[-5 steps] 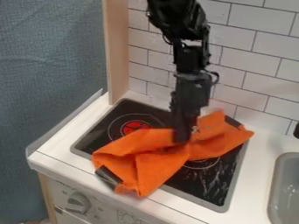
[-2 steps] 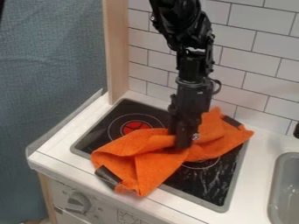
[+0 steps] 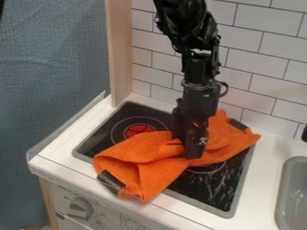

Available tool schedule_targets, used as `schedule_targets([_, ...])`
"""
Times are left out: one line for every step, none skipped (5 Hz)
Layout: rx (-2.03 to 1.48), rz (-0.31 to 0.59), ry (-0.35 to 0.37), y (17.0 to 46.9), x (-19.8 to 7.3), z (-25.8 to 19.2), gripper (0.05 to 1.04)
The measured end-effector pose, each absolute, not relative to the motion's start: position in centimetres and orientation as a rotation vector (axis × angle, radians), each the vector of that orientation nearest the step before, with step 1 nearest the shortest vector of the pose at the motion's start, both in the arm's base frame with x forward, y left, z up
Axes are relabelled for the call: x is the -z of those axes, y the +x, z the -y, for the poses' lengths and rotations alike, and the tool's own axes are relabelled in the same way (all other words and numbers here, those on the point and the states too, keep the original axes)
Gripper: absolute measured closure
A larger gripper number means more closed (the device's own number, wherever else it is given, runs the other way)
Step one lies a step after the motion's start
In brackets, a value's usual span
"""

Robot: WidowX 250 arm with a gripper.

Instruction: Fold the cloth from top left to bottom right

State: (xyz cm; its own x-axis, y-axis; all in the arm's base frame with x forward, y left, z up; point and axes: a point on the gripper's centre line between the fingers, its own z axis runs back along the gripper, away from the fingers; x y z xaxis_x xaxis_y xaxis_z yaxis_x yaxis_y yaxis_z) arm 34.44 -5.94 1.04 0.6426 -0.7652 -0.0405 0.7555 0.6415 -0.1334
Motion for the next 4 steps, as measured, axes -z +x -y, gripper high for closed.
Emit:
schedule_targets([0.868,-0.048,-0.122,34.4,-3.2,6.3,0.081])
schedule_targets([0.856,-0.002,-0.154,34.1,-5.5,6.4,0.085])
schedule_targets([0.865,0.059,-0.203,33.8,-7.8,6.3,0.085])
schedule_targets([0.856,0.066,-0.201,33.9,-8.0,6.1,0.085])
